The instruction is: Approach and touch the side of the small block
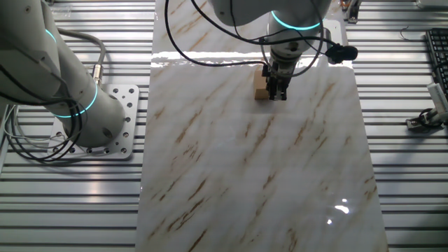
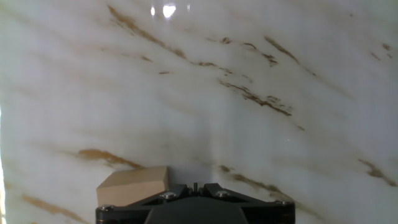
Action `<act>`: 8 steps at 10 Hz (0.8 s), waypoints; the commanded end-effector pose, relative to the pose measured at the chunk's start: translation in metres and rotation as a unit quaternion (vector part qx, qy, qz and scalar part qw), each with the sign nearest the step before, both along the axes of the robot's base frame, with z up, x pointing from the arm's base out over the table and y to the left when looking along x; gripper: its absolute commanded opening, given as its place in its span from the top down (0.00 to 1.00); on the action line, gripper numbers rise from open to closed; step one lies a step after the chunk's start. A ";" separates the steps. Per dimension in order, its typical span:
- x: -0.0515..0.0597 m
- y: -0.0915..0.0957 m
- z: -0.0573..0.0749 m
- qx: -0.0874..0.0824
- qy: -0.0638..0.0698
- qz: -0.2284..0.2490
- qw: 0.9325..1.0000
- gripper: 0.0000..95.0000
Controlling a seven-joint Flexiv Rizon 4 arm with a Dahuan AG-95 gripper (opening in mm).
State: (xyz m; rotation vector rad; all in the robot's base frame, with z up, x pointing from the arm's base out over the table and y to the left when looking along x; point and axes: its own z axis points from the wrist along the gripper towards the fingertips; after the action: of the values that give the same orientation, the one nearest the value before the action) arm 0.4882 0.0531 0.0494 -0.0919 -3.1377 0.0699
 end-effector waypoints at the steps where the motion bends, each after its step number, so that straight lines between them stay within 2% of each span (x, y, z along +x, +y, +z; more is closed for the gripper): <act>1: -0.001 -0.001 -0.001 0.000 -0.004 0.001 1.000 1.00; 5: -0.001 -0.001 -0.002 -0.005 -0.004 -0.003 1.000 1.00; 8: -0.001 -0.001 -0.002 -0.014 0.001 0.016 1.000 1.00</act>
State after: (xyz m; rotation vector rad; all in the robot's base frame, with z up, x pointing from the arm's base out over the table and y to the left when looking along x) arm 0.4869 0.0529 0.0477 -0.0495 -3.1362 0.0986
